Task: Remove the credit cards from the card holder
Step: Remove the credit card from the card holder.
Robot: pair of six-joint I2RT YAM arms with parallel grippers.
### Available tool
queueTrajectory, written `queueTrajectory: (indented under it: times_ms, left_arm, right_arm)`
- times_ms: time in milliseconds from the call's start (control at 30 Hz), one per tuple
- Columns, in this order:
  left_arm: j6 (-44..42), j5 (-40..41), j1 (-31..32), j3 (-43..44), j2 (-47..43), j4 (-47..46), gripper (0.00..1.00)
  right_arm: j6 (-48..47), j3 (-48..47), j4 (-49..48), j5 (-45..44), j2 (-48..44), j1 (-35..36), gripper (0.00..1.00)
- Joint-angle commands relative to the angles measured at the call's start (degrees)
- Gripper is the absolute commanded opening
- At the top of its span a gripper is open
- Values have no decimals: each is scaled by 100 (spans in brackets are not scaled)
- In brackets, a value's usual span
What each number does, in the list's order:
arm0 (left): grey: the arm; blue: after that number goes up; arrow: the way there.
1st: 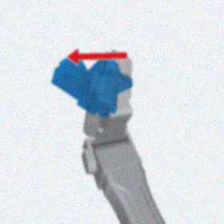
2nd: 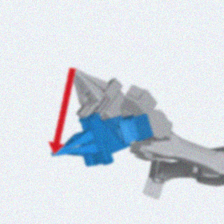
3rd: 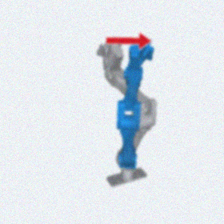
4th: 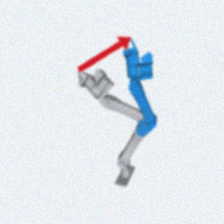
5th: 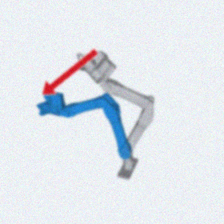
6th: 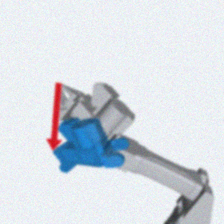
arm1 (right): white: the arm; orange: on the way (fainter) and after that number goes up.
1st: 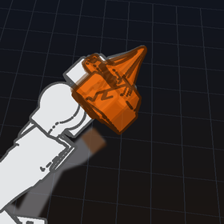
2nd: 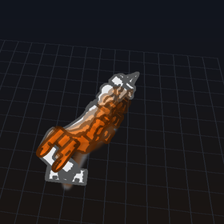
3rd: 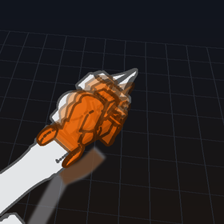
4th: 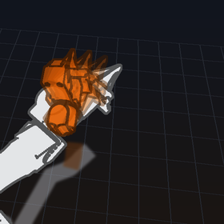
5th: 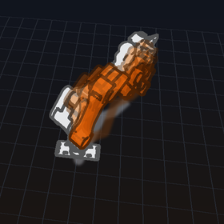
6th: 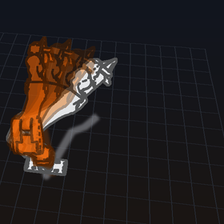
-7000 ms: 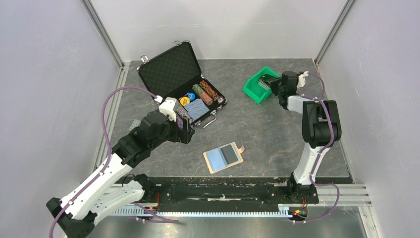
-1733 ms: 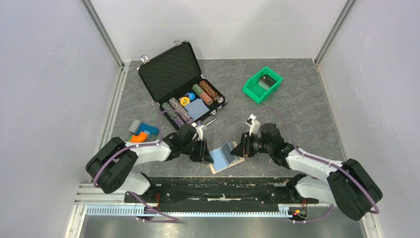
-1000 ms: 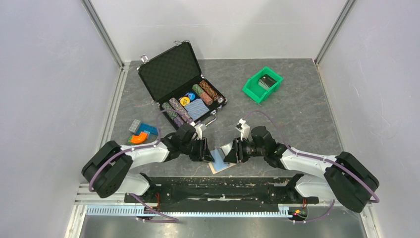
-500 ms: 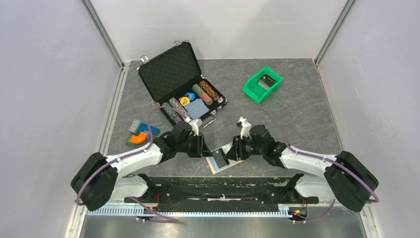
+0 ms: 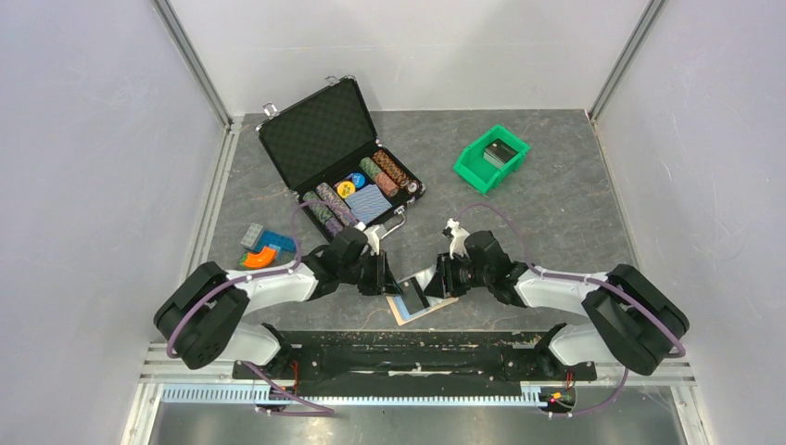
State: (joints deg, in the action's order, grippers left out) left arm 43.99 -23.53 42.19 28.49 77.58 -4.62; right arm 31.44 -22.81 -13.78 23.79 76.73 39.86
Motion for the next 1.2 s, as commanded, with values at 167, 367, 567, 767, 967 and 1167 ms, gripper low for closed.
queueTrajectory:
  times_ms: [167,367,567,767,967,1167]
  left_arm:
    - [181,-225,15,-199,477,-679,21]
    - [172,-219,17,-284,530,-689,21]
    - [202,-274,22,-299,558,-688,21]
    - [207,-234,26,-396,444,-672,22]
    - [224,-243,26,-423,533,-710,22]
    - [224,-240,30,-423,537,-724,22]
  right_arm:
    - [85,-39,-711,379,356,-22,31]
    - [158,83,-876,405,448,-26,33]
    - [130,2,-589,176,466,-31,34]
    - [53,-116,-255,123,472,-20,32]
    - [216,-97,-490,503,631,-17,32]
    - [438,2,-904,741,841,-26,30]
